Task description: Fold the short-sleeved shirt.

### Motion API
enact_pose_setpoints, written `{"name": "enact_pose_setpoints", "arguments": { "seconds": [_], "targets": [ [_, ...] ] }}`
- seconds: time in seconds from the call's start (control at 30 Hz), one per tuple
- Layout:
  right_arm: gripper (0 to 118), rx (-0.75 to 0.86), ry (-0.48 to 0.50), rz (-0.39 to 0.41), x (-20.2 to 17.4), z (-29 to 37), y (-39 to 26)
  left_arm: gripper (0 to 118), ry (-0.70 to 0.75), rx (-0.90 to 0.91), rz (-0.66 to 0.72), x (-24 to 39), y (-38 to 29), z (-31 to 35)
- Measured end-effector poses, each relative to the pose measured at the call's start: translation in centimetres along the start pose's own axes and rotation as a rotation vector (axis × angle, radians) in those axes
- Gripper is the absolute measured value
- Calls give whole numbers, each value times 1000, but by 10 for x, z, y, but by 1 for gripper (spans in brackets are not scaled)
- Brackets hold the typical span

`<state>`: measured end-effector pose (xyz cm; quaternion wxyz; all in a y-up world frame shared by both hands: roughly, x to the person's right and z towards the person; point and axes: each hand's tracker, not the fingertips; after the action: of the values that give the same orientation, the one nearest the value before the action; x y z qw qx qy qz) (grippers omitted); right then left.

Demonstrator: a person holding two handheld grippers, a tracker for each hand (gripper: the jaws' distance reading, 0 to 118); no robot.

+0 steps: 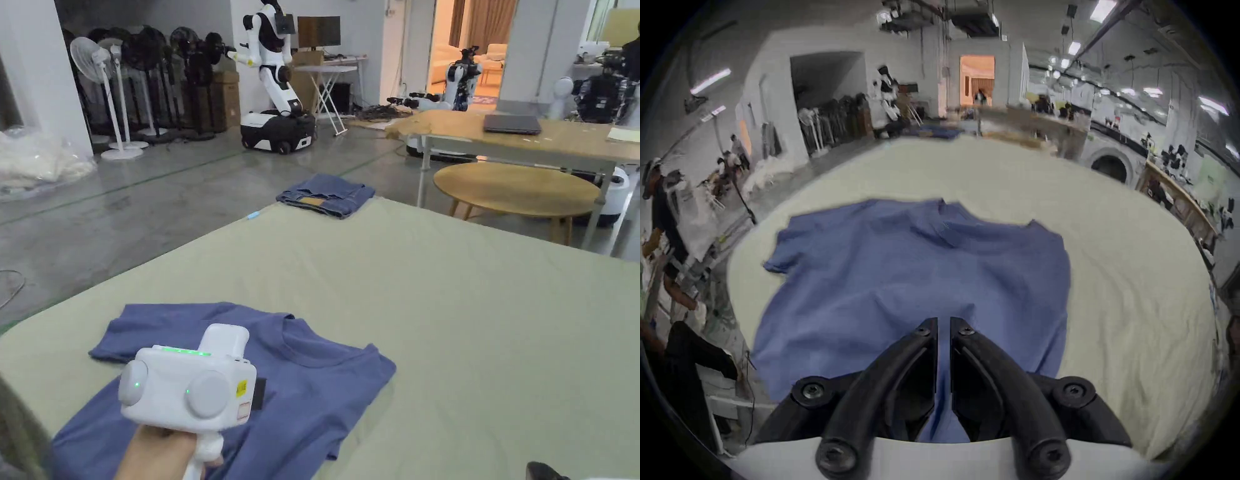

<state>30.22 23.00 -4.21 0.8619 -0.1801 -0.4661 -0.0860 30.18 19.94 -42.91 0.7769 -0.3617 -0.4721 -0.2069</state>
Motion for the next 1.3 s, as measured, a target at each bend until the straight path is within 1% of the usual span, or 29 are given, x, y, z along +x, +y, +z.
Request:
{"name": "enact_pose_setpoints", "arguments": {
  "seconds": [0.07, 0.1, 0.13, 0.17, 0.2, 0.23, 0.33, 0.47, 0.53, 0.57, 0.6, 0.63, 0.67, 0.7, 0.73, 0.77, 0.83, 0.87, 0.97, 1.0, 1.13, 1.3],
  "targets": [
    [0, -28, -6, -12, 7, -8, -8, 2, -20, -68, -14, 2, 3, -19],
    [0, -41, -8, -19, 9, -10, -12, 5, -37, -90, -29, 3, 3, -25],
    [0, -51, -15, -26, 10, -10, -15, 21, -64, -128, -48, 3, 4, -31],
    [0, -61, -18, -33, 12, -11, -17, 67, -87, -167, -52, 2, 5, -38],
    [0, -72, -17, -37, 13, -12, -20, 103, -90, -193, -64, 3, 3, -42],
    [0, -88, -19, -37, 13, -13, -22, 117, -79, -226, -78, 3, 2, -48],
    [0, -105, -20, -34, 11, -13, -28, 118, -13, -192, -90, 5, -2, -57],
    [0, -125, -14, -35, 7, -11, -32, 118, -41, -245, -38, 4, -5, -79],
    [0, -129, -12, -28, 6, -7, -34, 117, -38, -236, -48, 5, -11, -83],
    [0, -131, -12, -26, 7, -5, -35, 112, -34, -233, -64, 6, -11, -82],
    [0, -138, -13, -23, 8, -4, -36, 97, -29, -224, -69, 7, -10, -78],
    [0, -141, -18, -24, 11, 0, -38, 74, -28, -215, -66, 8, -6, -72],
    [0, -142, -22, -31, 14, 4, -39, 38, -35, -193, -73, 9, -3, -63],
    [0, -145, -25, -41, 18, 7, -39, 9, -27, -183, -73, 11, 1, -56],
    [0, -144, -30, -54, 22, 12, -41, 0, -4, -171, -84, 16, 4, -48],
    [0, -143, -33, -64, 26, 19, -42, 0, 52, -142, -107, 17, 5, -43],
    [0, -131, -51, -77, 37, 33, -42, 0, 31, -142, -86, 17, 9, -31],
    [0, -123, -67, -79, 42, 40, -42, 0, 34, -104, -65, 20, 11, -24],
    [0, -98, -115, -99, 64, 64, -42, 0, 26, -26, -88, 39, 25, 11],
    [0, -87, -126, -109, 72, 72, -42, 0, -5, -25, -110, 48, 30, 23],
    [0, -53, -200, -134, 100, 104, -42, 0, -88, 63, -194, 104, 51, 65],
    [0, -10, -283, -173, 128, 145, -44, 0, -225, 126, -324, 204, 71, 104]
  ]
}}
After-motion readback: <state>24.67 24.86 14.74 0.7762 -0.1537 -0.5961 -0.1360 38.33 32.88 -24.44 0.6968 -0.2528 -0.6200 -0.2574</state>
